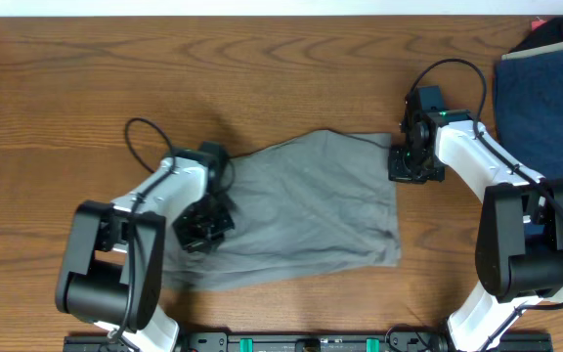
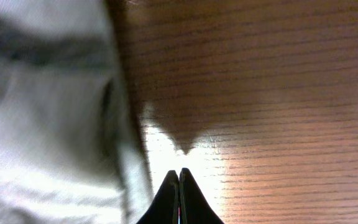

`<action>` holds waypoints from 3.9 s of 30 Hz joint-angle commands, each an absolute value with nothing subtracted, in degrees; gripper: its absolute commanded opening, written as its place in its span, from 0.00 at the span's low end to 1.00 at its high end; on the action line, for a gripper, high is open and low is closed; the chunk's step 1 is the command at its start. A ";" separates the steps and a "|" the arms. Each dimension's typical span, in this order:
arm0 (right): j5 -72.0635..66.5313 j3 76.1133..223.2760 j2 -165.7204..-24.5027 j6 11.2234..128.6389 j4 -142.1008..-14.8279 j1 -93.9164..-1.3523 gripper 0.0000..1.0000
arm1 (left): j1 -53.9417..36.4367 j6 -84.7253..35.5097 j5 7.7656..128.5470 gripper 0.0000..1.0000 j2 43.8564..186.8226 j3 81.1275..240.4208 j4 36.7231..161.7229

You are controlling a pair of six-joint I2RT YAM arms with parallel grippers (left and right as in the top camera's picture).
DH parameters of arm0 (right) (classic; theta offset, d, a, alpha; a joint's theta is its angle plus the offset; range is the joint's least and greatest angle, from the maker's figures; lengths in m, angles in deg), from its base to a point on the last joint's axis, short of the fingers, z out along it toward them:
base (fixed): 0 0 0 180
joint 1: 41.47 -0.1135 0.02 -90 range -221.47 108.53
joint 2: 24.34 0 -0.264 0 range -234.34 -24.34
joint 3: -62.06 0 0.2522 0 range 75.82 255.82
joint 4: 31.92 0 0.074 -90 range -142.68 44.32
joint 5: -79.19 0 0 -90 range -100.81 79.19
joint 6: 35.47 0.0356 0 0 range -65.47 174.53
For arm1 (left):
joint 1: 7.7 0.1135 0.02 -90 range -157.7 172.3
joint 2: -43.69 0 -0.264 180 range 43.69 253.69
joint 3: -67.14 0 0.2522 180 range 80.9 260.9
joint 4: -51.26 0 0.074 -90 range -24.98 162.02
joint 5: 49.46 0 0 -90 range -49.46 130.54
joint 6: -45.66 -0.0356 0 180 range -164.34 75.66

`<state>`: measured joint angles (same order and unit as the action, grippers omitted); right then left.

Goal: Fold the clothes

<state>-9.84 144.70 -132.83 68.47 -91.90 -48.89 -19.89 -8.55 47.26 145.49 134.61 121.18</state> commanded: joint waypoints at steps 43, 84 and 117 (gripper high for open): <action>6.36 141.49 -133.44 69.97 -100.68 -57.68 0.43 | -12.92 -11.33 42.02 0.07 146.61 133.56 121.77; 5.16 151.80 -129.55 68.51 -112.24 -51.34 0.01 | -13.92 -12.71 45.58 0.06 124.20 134.48 129.90; -4.04 134.38 -129.39 77.69 -111.00 -61.20 0.01 | -28.89 -10.00 51.48 0.06 141.95 130.61 124.37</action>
<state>4.50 133.14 -130.42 75.55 -109.03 -65.61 -28.83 -9.84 51.37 142.23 131.05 123.06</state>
